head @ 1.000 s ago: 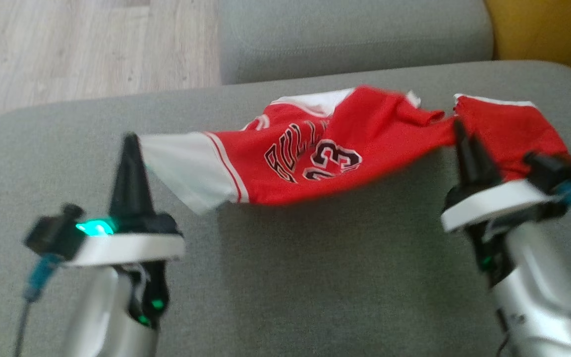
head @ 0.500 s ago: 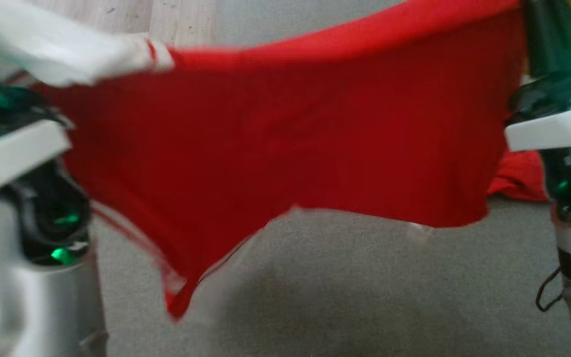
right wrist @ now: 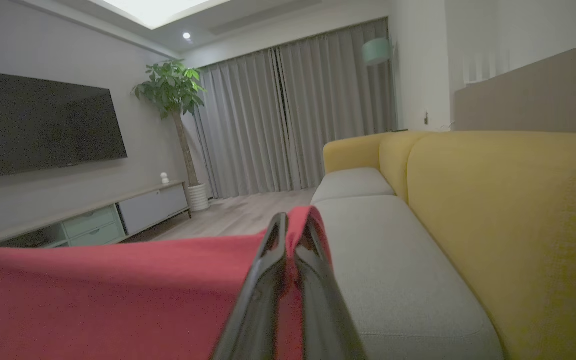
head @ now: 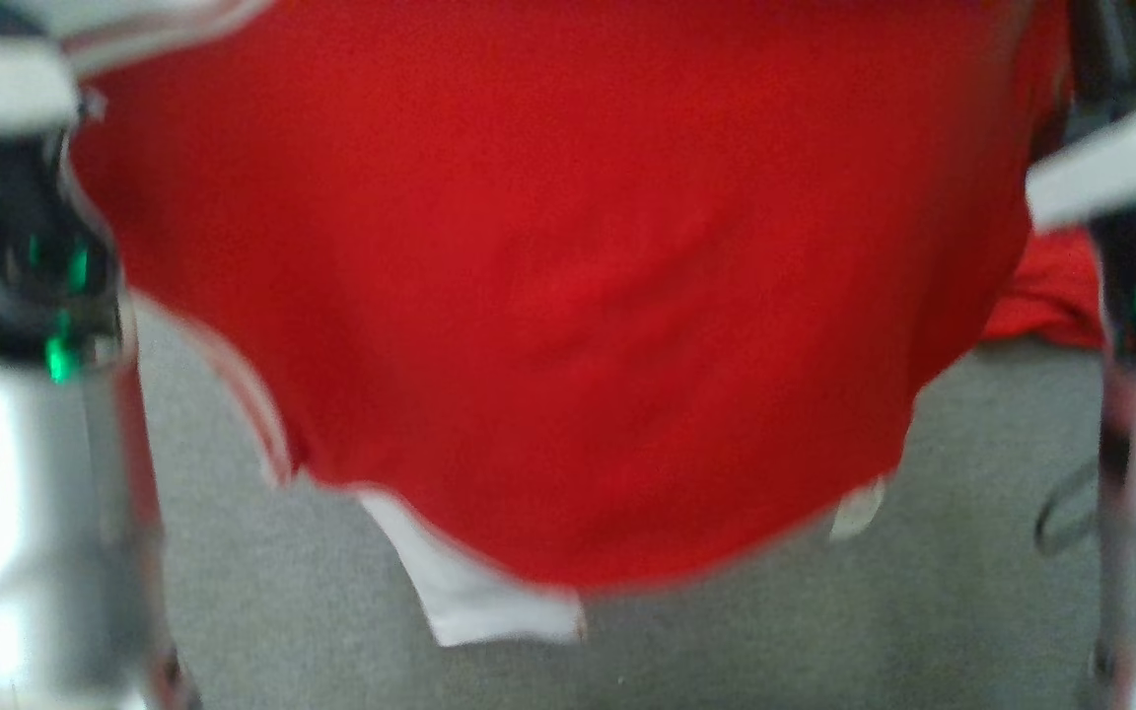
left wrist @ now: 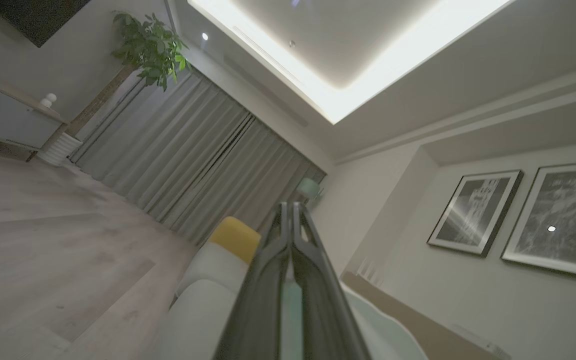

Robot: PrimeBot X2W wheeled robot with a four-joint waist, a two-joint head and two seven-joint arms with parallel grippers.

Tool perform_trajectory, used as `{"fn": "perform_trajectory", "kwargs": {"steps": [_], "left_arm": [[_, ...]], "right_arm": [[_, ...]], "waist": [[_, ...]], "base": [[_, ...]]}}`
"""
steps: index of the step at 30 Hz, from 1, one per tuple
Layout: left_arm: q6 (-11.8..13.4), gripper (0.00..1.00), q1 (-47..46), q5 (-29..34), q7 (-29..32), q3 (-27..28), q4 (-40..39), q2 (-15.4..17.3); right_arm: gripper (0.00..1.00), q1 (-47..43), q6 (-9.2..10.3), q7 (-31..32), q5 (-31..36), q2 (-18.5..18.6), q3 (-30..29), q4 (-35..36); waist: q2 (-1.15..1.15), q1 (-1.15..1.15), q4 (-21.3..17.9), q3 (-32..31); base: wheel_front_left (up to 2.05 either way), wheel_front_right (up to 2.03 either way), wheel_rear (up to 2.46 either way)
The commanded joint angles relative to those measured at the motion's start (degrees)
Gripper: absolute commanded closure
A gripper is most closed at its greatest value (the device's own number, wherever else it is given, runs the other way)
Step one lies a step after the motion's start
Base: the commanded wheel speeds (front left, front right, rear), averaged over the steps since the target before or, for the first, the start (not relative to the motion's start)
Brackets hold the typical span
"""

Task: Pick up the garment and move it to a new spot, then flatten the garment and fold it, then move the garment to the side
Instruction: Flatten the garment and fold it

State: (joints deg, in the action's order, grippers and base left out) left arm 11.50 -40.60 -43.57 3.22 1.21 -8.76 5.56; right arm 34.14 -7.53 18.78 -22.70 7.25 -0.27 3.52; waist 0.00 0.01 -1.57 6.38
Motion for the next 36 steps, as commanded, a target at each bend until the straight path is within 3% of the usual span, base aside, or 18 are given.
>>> {"fn": "perform_trajectory", "kwargs": {"steps": [1, 5, 10, 15, 20, 26, 36], "left_arm": [[-1.2, 1.0, -5.5, 0.4, 1.4, 0.9, 3.8, 3.4], [-3.3, 1.0, -17.3, 2.2, -0.9, 0.9, 19.3, 6.3], [-7.0, 1.0, -32.8, 3.6, -7.6, 0.7, 31.7, 7.4], [-11.0, 1.0, -39.8, 4.1, -11.9, -0.6, 40.8, 7.0], [-13.7, 1.0, -38.5, 4.3, -13.6, -2.0, 46.8, 6.3], [-17.4, 1.0, -29.2, 2.8, -13.8, -4.3, 53.4, 4.3], [-18.8, 1.0, -10.8, 1.7, -15.8, -7.5, 56.6, 3.3]], "right_arm": [[1.0, 7.3, 0.04, 1.4, 0.2, 0.4, 0.6, -2.3], [1.0, 20.9, 0.04, 1.2, 0.8, 2.4, 3.0, -16.5], [1.0, 38.2, 0.04, -10.0, 4.6, 4.4, 4.8, -31.5], [1.0, 45.7, 0.04, -20.8, 7.1, 4.0, 5.7, -42.7], [1.0, 44.9, 0.04, -23.9, 5.9, 3.9, 7.7, -50.3], [1.0, 37.5, 0.04, -22.0, 1.9, 4.5, 13.9, -59.1], [1.0, 22.3, 0.04, -16.3, -8.5, 8.0, 24.5, -61.3]], "waist": [[0.0, -0.01, 1.3, 6.4], [0.0, -0.01, 1.7, 12.3], [0.0, -0.01, 2.9, 16.6], [0.0, -0.01, 4.0, 16.9], [0.0, -0.01, 4.7, 16.7], [0.0, -0.01, 5.3, 16.1], [0.0, -0.01, 6.8, 10.7]], "base": [[0.0, 0.0, 0.0], [0.0, 0.0, 0.0], [0.0, 0.0, 0.0], [0.0, 0.0, 0.0], [0.0, 0.0, 0.0], [0.0, 0.0, 0.0], [0.0, 0.0, 0.0]]}}
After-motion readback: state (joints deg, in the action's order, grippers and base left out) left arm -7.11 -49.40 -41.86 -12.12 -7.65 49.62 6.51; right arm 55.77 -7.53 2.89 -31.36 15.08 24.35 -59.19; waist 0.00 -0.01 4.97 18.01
